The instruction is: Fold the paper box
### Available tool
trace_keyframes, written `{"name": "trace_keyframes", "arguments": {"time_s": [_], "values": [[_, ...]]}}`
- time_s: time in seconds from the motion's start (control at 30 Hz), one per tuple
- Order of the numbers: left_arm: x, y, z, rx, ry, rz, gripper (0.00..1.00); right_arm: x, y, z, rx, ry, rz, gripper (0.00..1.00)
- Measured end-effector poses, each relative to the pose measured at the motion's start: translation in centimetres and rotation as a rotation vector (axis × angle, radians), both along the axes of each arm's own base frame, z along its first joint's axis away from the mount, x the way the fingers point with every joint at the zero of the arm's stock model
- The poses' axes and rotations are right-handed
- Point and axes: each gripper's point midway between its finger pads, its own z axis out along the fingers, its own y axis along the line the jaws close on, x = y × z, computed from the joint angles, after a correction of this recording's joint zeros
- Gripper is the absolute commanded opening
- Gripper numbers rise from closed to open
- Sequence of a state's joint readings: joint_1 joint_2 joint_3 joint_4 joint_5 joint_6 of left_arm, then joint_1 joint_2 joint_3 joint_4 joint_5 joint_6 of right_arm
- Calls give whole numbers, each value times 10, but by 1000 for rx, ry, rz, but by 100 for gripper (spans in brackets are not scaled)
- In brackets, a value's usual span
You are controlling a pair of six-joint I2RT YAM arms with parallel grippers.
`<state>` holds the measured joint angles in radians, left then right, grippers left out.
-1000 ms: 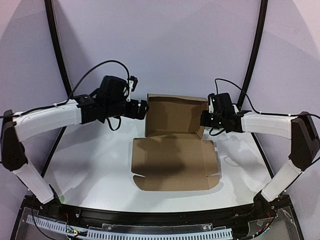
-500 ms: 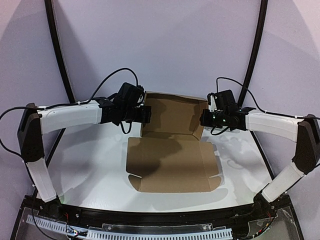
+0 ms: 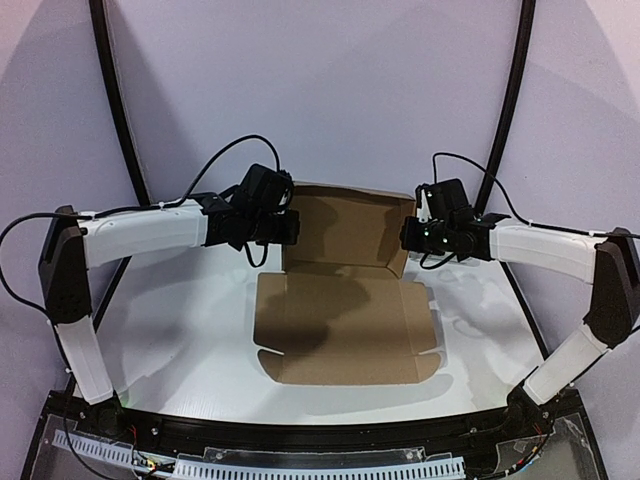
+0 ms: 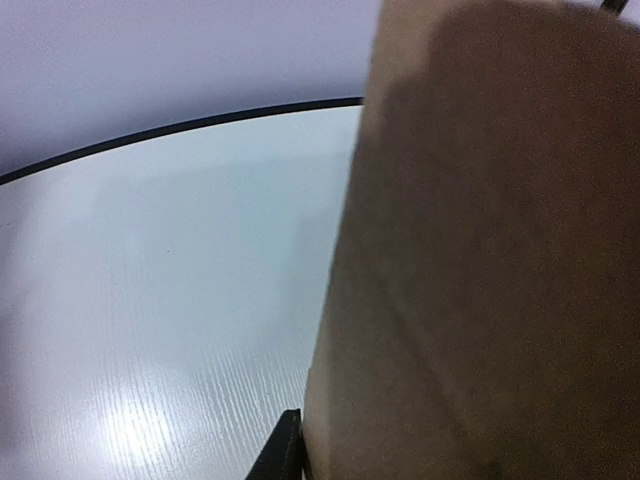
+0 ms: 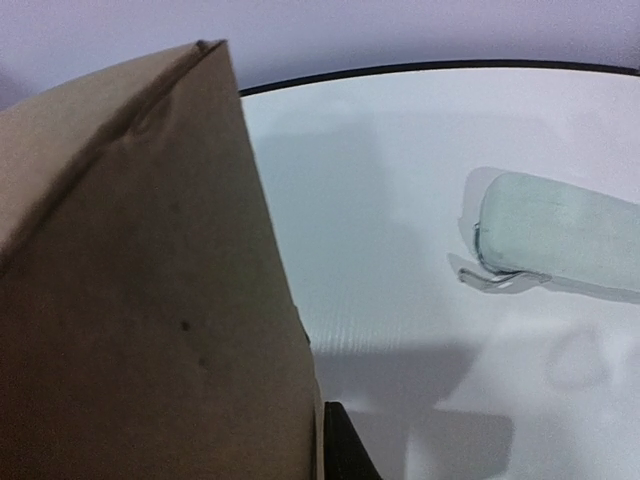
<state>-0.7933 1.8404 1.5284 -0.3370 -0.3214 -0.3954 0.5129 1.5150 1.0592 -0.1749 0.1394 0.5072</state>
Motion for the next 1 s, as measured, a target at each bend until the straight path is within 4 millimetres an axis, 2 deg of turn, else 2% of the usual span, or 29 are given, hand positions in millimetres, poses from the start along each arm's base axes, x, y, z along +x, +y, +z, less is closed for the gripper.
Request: {"name": "trace_keyframes", "arguments": {"time_s": [0.07,0.13,0.27,0.3,0.4,0.43,0.5,0.53,0.63,0.73,0.77,0.8,0.83,1.0], "values": [[1,-1,1,2,-1,1,12,4,-1,2,-25,-12,-24,14],[3,0,0,2,-1,7,9,9,-1,3,-45,-21,-42,21],[7,4,2,6,-6,30,7,13,0,1,-73,-16,-51,46],[7,4,2,7,-6,32,7,14,0,0,-74,-13,-55,63],[7,7,5,14,-1,49,7,12,2,-1,-83,-7,-31,75],[7,8,6,15,1,58,7,11,5,-1,-78,-4,-11,76],[9,9,8,19,4,74,7,9,9,0,-67,-2,21,88],[9,10,8,18,6,80,8,8,11,2,-58,-1,30,98],[12,12,9,25,23,119,8,2,19,13,-29,-14,97,98],[15,13,9,40,45,149,9,-10,25,40,18,-64,163,98],[16,13,8,41,46,149,11,-11,25,42,21,-68,167,98],[16,12,6,46,63,156,11,-20,25,65,43,-116,194,98],[15,12,4,54,78,159,12,-24,24,76,53,-139,207,98],[9,15,-5,100,166,163,13,-50,22,110,85,-173,272,98]]}}
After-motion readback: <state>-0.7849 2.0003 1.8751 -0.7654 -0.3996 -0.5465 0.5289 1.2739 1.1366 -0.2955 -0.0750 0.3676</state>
